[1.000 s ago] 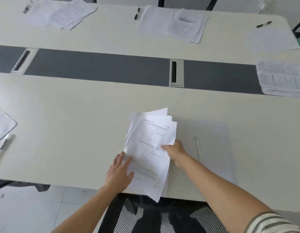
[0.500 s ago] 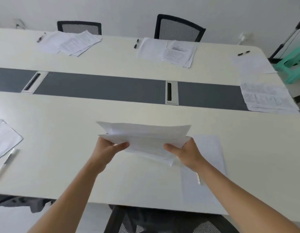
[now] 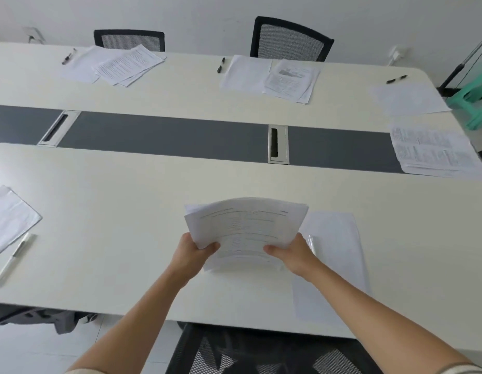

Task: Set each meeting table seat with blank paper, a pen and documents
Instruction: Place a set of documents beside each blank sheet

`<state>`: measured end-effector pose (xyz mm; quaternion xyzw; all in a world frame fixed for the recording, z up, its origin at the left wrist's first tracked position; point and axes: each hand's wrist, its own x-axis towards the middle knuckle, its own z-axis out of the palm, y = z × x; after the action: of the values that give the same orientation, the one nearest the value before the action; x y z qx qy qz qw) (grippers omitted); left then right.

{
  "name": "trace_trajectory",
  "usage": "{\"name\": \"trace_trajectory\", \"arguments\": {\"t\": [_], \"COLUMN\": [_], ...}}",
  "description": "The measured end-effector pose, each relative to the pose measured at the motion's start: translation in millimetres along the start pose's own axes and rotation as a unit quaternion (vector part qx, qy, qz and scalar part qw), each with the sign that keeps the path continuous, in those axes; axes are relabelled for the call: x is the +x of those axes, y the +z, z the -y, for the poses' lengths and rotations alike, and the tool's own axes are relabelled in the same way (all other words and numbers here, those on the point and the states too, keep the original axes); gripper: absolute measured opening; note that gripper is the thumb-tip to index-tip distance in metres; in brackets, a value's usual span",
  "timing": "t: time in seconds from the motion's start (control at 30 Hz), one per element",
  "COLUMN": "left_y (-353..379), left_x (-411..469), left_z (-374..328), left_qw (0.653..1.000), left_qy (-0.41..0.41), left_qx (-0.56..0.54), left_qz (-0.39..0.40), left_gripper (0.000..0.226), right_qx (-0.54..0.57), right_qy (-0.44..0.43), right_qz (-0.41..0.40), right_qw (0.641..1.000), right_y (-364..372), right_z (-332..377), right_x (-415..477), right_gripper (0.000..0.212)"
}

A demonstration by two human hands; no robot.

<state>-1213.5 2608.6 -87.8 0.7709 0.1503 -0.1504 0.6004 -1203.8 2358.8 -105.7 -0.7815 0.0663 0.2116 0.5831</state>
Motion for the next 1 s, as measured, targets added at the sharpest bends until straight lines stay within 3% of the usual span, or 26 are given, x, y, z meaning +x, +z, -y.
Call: {"name": "trace_trajectory", "arguments": {"t": [0.17,0.27,0.4,0.57,0.73,0.87,1.0], "left_y": [3.1,-4.0,-8.1,15.9,37.5,45.1,48.8], "left_x": [4.9,12.2,7.6,-8.5,-5.2,-4.2,-5.4], "left_z": [10.4,16.6,41.5,73.2,88.0,99.4,104.7], "left_qw": [0.998,0.995,0.971,0.911,0.847,0.791,0.786], "left_qy": [-0.032,-0.041,-0.102,-0.021,0.034,0.035,0.036], "left_qx": [0.043,0.069,0.197,0.41,0.524,0.596,0.602], "left_qz": [-0.042,-0.059,-0.092,0.023,0.086,0.135,0.136], "left_gripper": [0.012,0.003,0.04,0.049,0.058,0.075,0.078], "right_qx": [-0.006,-0.005,-0.059,-0.149,-0.356,-0.471,-0.48], "right_qy": [0.042,0.062,0.155,0.201,0.1,0.132,0.159], "right_qz": [-0.039,-0.055,-0.041,-0.031,-0.146,-0.019,0.015], "right_qw": [0.998,0.997,0.985,0.968,0.918,0.872,0.862], "right_y": [9.7,17.8,33.1,34.7,-23.4,-61.5,-57.6], "right_z": [-22.4,-28.1,-52.1,-66.4,-68.0,-102.4,-119.2], "right_x": [8.8,23.9,44.2,48.2,-2.6,-43.7,-47.6], "right_gripper": [0.013,0.015,0.023,0.032,0.039,0.075,0.085]}}
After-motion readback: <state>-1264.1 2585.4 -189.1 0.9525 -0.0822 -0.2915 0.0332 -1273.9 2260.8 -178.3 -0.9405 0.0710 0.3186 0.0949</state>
